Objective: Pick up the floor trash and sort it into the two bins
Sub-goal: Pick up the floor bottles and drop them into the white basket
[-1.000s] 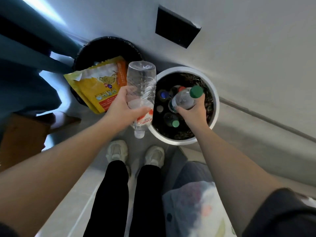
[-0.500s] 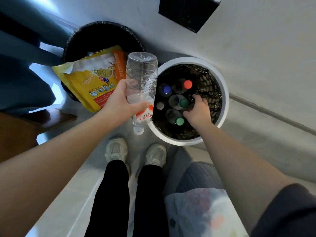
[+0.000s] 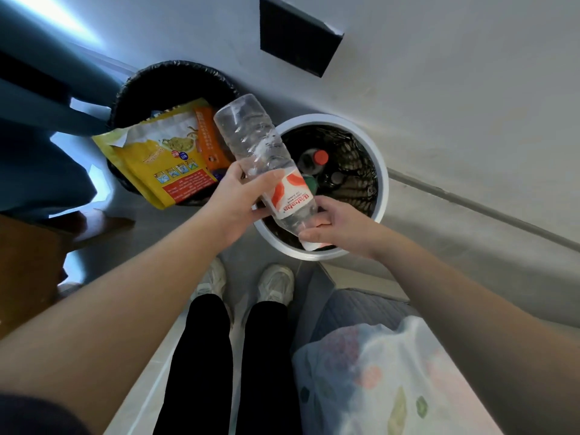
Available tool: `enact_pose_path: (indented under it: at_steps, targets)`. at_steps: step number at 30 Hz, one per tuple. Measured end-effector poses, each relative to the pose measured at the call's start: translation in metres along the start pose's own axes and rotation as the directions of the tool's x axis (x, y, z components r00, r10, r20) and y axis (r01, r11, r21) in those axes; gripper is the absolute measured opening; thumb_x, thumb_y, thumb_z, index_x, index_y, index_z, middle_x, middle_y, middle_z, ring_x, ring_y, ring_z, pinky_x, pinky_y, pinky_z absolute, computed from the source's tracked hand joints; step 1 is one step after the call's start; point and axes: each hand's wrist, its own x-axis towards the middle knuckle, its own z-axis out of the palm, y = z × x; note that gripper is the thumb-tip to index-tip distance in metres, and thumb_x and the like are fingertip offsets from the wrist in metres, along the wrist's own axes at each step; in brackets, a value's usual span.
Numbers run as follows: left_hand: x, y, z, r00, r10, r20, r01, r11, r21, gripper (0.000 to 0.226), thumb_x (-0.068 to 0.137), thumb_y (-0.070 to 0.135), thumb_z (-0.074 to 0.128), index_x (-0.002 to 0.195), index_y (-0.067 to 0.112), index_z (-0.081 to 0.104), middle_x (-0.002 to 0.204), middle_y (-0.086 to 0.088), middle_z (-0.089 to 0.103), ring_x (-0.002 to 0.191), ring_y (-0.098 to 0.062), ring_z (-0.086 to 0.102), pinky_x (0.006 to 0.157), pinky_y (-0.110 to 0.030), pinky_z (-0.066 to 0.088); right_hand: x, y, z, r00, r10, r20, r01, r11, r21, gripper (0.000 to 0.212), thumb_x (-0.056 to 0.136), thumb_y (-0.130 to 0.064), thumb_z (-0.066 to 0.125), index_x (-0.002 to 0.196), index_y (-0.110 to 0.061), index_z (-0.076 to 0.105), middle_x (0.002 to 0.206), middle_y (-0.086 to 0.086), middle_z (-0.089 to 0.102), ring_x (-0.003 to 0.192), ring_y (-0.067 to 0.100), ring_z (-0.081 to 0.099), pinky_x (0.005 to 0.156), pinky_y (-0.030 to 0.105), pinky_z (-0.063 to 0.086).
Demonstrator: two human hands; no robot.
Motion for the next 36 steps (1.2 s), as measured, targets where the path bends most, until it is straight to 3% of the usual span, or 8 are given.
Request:
enact_pose_path:
  at_steps: [5,8,11,14,23,27,30,36]
  targets:
    - [0.006,0.008,-0.010,0.983,0.086,-0.160,-0.091,0.996,-0.021,0.065,0.082,0.018,0.071,0.135,0.024,0.034,0.124,-0.005,0.057,0.107,-0.022,0.063,0.090,-0.045,0.053,-0.017,0.019,-0.030,0.999,-0.026,-0.031,0.022,0.990,-0.138,0.055,0.081,-0.007,0.074,0.124,-0.032,0.051,0.094,-0.009,0.067,0.089,0.003,0.064,0.082,0.016,0.048]
    - [0.006,0.010,-0.016,0.984,0.152,-0.088,-0.119,0.944,0.309,0.068,0.082,0.020,0.071,0.139,0.029,0.036,0.120,0.001,0.058,0.103,-0.016,0.063,0.085,-0.035,0.055,-0.026,0.029,-0.058,0.989,-0.046,-0.143,-0.014,0.920,-0.392,0.058,0.081,-0.008,0.073,0.132,-0.029,0.051,0.100,-0.009,0.065,0.097,0.007,0.059,0.084,0.015,0.038]
    - [0.010,0.003,-0.013,0.975,0.191,0.115,-0.205,0.572,0.794,0.059,0.082,0.026,0.072,0.134,0.031,0.045,0.121,0.006,0.055,0.097,-0.005,0.059,0.076,-0.019,0.047,-0.033,0.030,-0.086,0.967,-0.105,-0.233,-0.035,0.850,-0.526,0.060,0.084,-0.010,0.070,0.138,-0.027,0.050,0.116,-0.007,0.062,0.110,0.009,0.051,0.093,0.020,0.030]
    - [0.021,-0.005,-0.004,0.957,0.162,0.242,-0.274,0.221,0.936,0.046,0.086,0.023,0.066,0.130,0.024,0.052,0.123,-0.001,0.056,0.097,-0.013,0.061,0.081,-0.026,0.048,-0.033,0.026,-0.110,0.949,-0.122,-0.292,-0.075,0.809,-0.582,0.055,0.087,-0.012,0.068,0.137,-0.026,0.051,0.127,-0.004,0.057,0.120,0.014,0.049,0.098,0.023,0.031]
    - [0.046,-0.037,0.028,0.951,-0.082,0.297,-0.302,-0.052,0.952,0.045,0.094,0.024,0.050,0.137,0.012,0.043,0.128,-0.011,0.048,0.113,-0.024,0.051,0.091,-0.034,0.045,0.011,0.003,-0.092,0.965,-0.104,-0.239,-0.103,0.690,-0.717,0.044,0.094,-0.025,0.058,0.137,-0.024,0.051,0.139,0.005,0.052,0.125,0.025,0.047,0.100,0.030,0.033]
    - [0.049,-0.044,0.021,0.947,-0.153,0.281,-0.313,-0.264,0.912,0.046,0.094,0.025,0.046,0.138,0.012,0.041,0.135,-0.009,0.047,0.125,-0.023,0.045,0.115,-0.039,0.022,0.026,-0.004,-0.063,0.967,-0.146,-0.210,-0.061,0.666,-0.743,0.042,0.094,-0.028,0.056,0.135,-0.023,0.052,0.136,0.002,0.055,0.124,0.023,0.048,0.099,0.030,0.036]
    - [0.050,-0.041,0.017,0.951,-0.082,0.297,-0.308,-0.236,0.922,0.049,0.092,0.025,0.050,0.138,0.012,0.039,0.134,-0.010,0.049,0.124,-0.025,0.045,0.113,-0.037,0.021,0.029,-0.005,-0.052,0.949,-0.179,-0.259,-0.039,0.749,-0.662,0.036,0.089,-0.032,0.061,0.123,-0.024,0.059,0.123,0.001,0.061,0.113,0.020,0.054,0.088,0.027,0.041]
    - [0.045,-0.025,0.015,0.964,0.045,0.261,-0.263,0.257,0.930,0.090,0.075,0.040,0.074,0.147,0.024,0.022,0.137,-0.004,0.047,0.122,-0.022,0.050,0.101,-0.036,0.042,0.011,-0.021,-0.065,0.848,-0.168,-0.503,0.129,0.985,-0.111,0.025,0.085,-0.037,0.067,0.082,-0.012,0.066,0.065,0.000,0.063,0.059,0.005,0.056,0.060,0.021,0.049]
